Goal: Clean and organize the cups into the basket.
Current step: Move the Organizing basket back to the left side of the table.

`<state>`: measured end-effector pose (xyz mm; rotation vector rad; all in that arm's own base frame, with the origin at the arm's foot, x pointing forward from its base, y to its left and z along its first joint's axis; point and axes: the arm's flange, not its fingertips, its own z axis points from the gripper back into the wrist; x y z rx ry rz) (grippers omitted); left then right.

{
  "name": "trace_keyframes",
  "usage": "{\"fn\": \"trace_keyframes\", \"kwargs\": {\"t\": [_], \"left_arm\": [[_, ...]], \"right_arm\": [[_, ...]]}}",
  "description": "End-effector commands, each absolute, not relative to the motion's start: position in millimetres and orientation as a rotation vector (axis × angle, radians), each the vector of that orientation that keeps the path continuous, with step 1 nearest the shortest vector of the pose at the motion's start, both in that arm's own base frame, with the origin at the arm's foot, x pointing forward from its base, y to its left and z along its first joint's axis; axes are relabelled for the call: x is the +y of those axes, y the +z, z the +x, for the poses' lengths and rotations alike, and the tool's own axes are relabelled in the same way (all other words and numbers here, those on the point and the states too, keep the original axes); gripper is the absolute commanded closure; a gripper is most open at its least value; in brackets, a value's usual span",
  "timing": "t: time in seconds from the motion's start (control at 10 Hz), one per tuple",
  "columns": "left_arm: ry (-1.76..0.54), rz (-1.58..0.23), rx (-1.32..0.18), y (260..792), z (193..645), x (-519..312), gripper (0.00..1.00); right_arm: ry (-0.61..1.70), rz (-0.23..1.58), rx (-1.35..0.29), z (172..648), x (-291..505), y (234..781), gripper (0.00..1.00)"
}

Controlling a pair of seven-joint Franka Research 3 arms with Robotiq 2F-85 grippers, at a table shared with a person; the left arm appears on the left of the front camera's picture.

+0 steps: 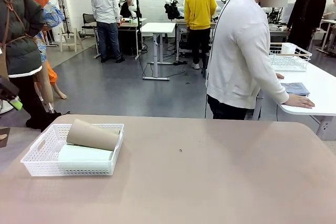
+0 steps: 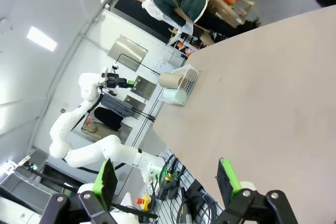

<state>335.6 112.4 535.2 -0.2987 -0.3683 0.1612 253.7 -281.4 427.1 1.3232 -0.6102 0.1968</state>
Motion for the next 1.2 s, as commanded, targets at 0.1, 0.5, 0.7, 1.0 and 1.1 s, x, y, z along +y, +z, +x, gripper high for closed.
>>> {"fn": "trace_keyframes", "kwargs": {"t": [0.1,0.5,0.7,1.0,1.1], "left_arm": [[0.108,-0.889,-0.229,556.6,355.1,178.3,0.0],[0.101,-1.114,-0.121,539.2,364.3,263.1,0.0],[0.123,-1.111,-0.115,514.7,365.2,279.2,0.0],[0.135,-1.188,-0.094,497.7,358.3,303.4,0.0],[0.134,-1.189,-0.103,499.8,355.6,305.9,0.0]], "right_arm": [[0.201,1.324,-0.617,253.9,-280.4,428.0,0.0],[0.201,1.324,-0.617,253.9,-280.4,428.0,0.0],[0.201,1.324,-0.617,253.9,-280.4,428.0,0.0],[0.201,1.324,-0.617,253.9,-280.4,428.0,0.0],[0.201,1.324,-0.617,253.9,-280.4,428.0,0.0]]}}
